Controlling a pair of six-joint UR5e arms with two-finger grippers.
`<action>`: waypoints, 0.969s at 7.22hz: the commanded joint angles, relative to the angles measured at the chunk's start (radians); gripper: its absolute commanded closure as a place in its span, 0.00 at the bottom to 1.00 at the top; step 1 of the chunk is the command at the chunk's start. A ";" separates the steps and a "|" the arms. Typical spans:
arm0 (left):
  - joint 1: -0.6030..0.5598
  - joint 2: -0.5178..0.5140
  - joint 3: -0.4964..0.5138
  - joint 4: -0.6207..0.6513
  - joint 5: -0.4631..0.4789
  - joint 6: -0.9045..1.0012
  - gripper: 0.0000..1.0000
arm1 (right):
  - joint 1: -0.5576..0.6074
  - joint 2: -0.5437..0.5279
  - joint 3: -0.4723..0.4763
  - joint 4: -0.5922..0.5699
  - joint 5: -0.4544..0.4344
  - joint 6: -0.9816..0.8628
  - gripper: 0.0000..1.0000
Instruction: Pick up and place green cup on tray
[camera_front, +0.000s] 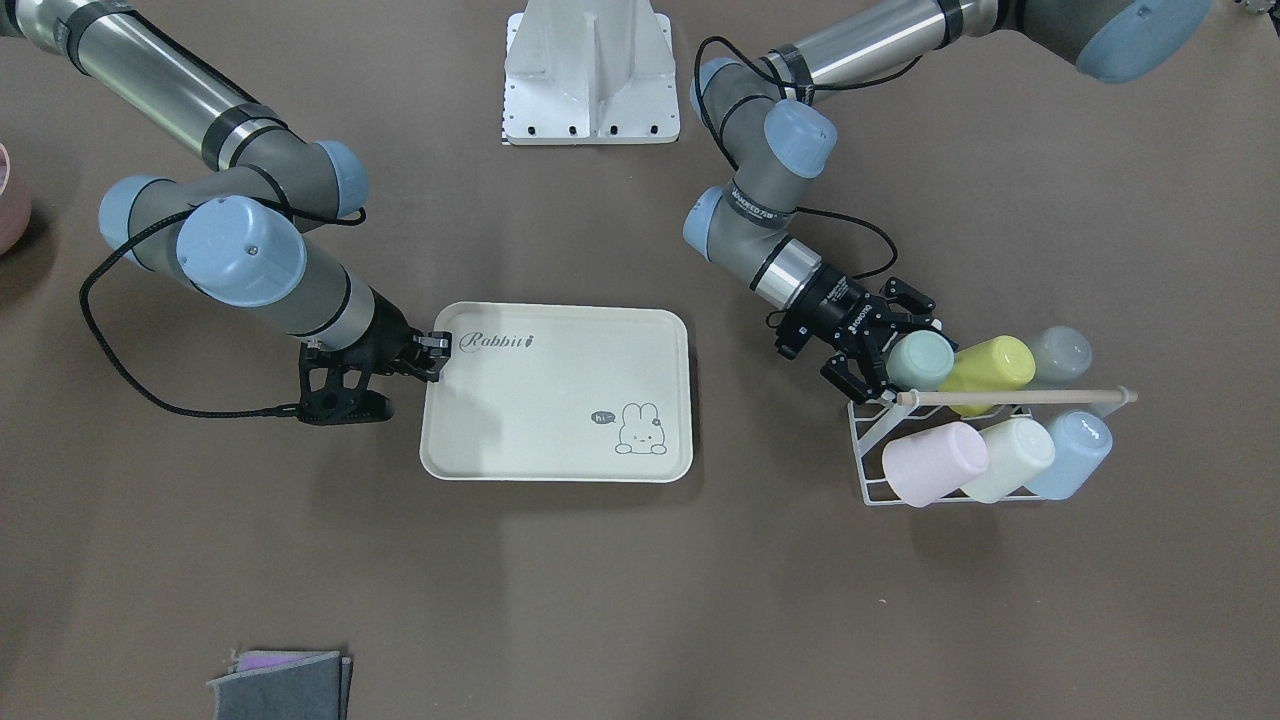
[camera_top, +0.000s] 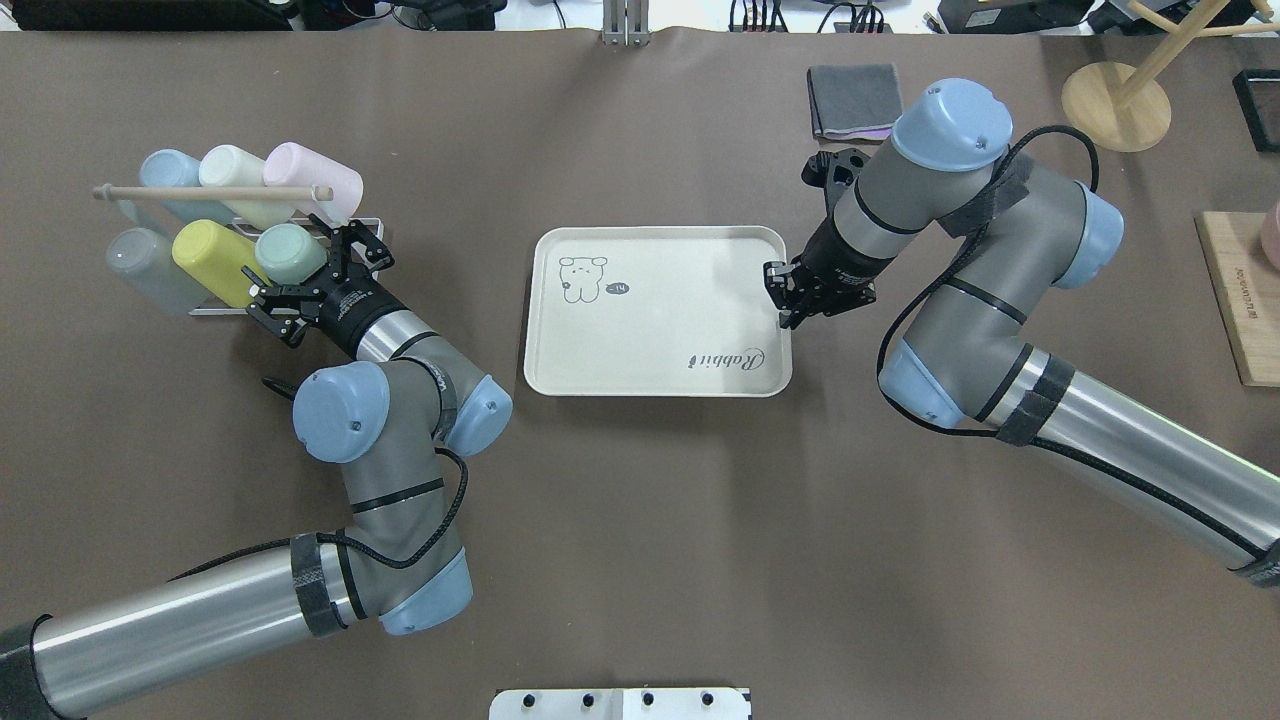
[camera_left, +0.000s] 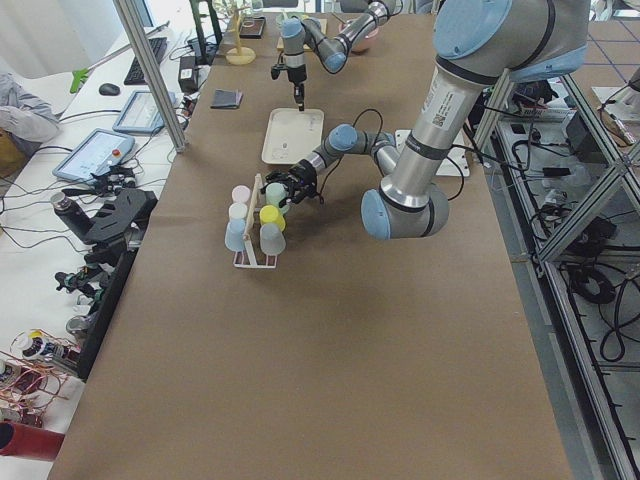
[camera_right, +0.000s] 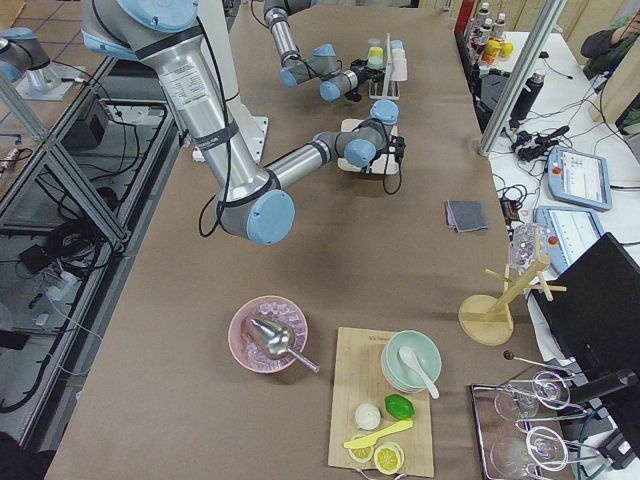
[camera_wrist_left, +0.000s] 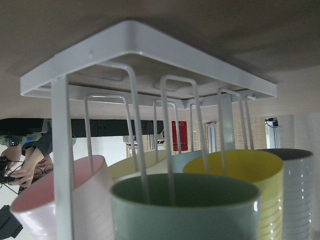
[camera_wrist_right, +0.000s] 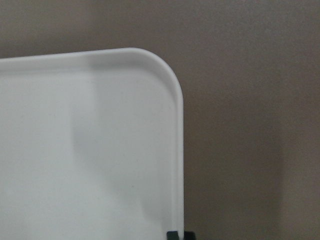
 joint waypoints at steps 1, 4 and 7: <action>-0.008 0.002 0.016 -0.002 0.002 -0.008 0.07 | -0.009 0.013 -0.004 0.002 -0.015 -0.002 1.00; -0.011 0.002 0.041 -0.020 0.008 -0.008 0.13 | -0.036 0.017 -0.004 0.006 -0.037 0.000 1.00; -0.008 -0.021 0.042 0.027 0.008 -0.007 0.18 | -0.059 0.024 -0.004 0.009 -0.073 -0.002 1.00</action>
